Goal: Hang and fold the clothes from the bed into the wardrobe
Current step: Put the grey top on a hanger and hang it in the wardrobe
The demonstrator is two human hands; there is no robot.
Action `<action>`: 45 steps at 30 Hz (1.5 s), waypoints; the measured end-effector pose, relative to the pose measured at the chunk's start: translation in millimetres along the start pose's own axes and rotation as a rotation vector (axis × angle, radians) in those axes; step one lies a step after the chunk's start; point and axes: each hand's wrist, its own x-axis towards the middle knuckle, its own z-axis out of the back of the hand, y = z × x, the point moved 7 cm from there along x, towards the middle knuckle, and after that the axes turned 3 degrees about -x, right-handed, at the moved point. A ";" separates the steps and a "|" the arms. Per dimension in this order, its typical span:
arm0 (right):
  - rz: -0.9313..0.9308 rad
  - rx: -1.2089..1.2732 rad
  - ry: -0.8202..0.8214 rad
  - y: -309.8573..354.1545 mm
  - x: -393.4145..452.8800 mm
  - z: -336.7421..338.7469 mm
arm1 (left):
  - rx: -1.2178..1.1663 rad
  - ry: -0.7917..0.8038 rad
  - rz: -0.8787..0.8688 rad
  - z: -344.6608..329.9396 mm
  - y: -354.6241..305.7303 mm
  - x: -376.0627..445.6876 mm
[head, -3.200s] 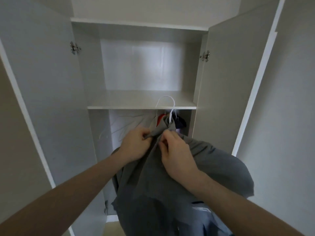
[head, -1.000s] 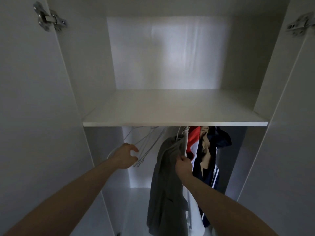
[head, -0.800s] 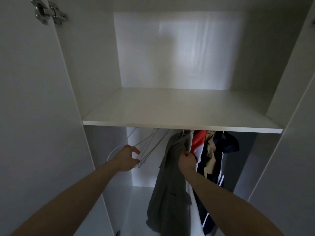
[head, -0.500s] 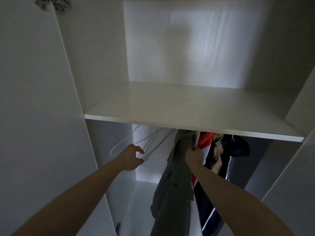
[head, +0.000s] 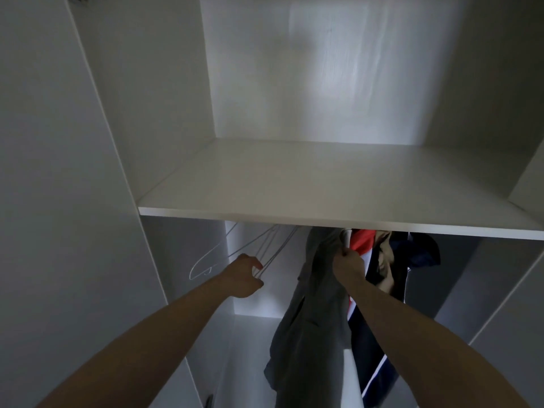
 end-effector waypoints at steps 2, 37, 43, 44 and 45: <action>0.011 -0.100 0.033 -6.0 0.2 -2.8 | 0.001 0.019 0.010 -0.6 7.4 6.2; -0.120 0.010 0.447 26.0 -30.7 -193.0 | -0.494 0.060 0.183 -29.2 62.8 33.2; -0.122 -0.044 0.417 33.1 -34.1 -198.4 | -0.510 -0.001 0.233 -18.7 81.5 31.1; -0.132 -0.021 0.412 31.2 -34.3 -197.4 | -0.507 -0.013 0.237 -17.2 84.7 30.4; -0.149 0.020 0.403 29.1 -35.5 -195.5 | -0.502 -0.028 0.241 -15.8 88.6 29.4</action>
